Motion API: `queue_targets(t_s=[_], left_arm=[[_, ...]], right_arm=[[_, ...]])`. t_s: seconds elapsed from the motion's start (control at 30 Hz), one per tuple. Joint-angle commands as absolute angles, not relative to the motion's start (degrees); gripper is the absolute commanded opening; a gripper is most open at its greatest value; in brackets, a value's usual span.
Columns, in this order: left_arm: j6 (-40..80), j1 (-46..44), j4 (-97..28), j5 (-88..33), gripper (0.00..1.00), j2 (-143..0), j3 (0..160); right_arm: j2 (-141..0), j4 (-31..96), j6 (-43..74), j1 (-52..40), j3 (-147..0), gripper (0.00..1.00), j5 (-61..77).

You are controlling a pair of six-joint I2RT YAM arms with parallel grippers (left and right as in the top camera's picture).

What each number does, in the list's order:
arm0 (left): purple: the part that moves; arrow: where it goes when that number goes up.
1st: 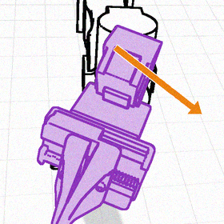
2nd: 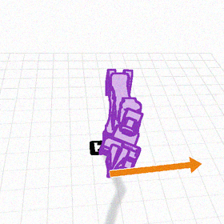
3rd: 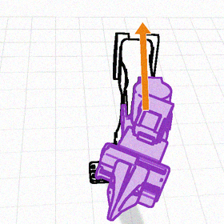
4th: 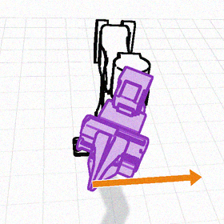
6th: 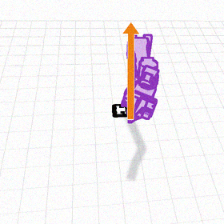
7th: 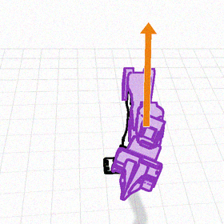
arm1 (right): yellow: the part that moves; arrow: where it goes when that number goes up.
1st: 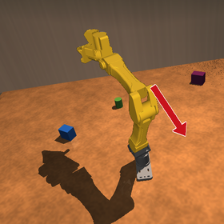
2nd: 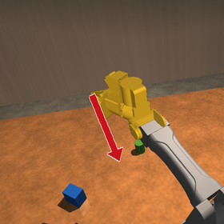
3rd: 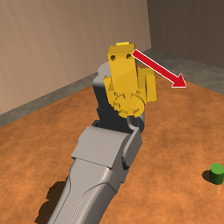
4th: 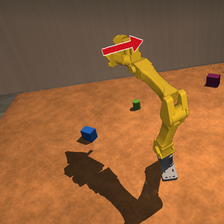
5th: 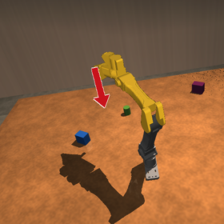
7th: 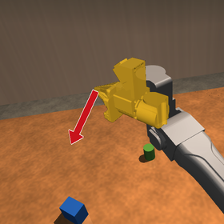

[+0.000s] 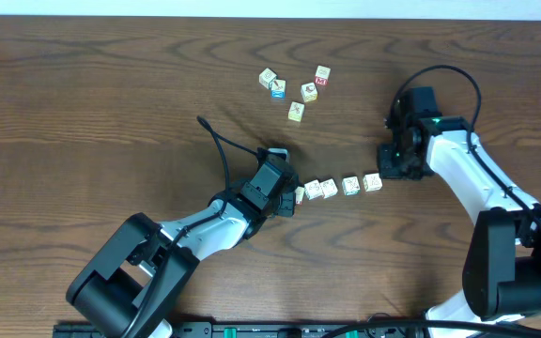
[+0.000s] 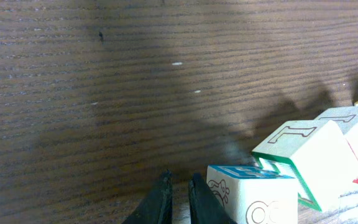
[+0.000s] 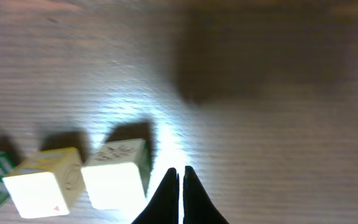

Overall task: Lift 5 blocks
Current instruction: 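Lower the M block beside the airplane block and open right gripper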

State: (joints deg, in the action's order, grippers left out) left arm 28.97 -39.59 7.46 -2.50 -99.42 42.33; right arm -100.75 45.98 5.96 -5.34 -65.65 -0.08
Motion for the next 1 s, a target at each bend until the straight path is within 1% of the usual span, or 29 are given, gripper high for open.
queue_targets(t_s=[0.0,0.1,0.27,0.5,0.8,0.97], left_arm=[[31.4,-39.6,6.8,-1.5,0.11,-102.3,42.1],[32.1,-39.6,7.1,-4.1,0.1,-102.6,42.1],[34.8,-39.6,7.0,-4.1,0.1,-102.6,42.1],[38.9,-39.9,7.0,-6.8,0.1,-102.6,42.1],[43.6,-41.1,7.0,-6.8,0.1,-102.6,42.1],[43.8,-41.1,7.0,-5.1,0.1,-102.6,42.1]], right_arm=[[-100.4,47.0,6.8,-4.5,-66.3,0.02,-0.4],[-100.4,47.8,6.8,-4.6,-66.0,0.02,1.7],[-100.4,47.9,6.8,-4.6,-63.9,0.03,2.4],[-100.4,46.9,6.7,-4.6,-59.1,0.01,4.7],[-100.4,45.9,3.7,-5.0,-58.4,0.01,7.9],[-100.4,45.9,1.9,-5.0,-58.4,0.01,10.5]])
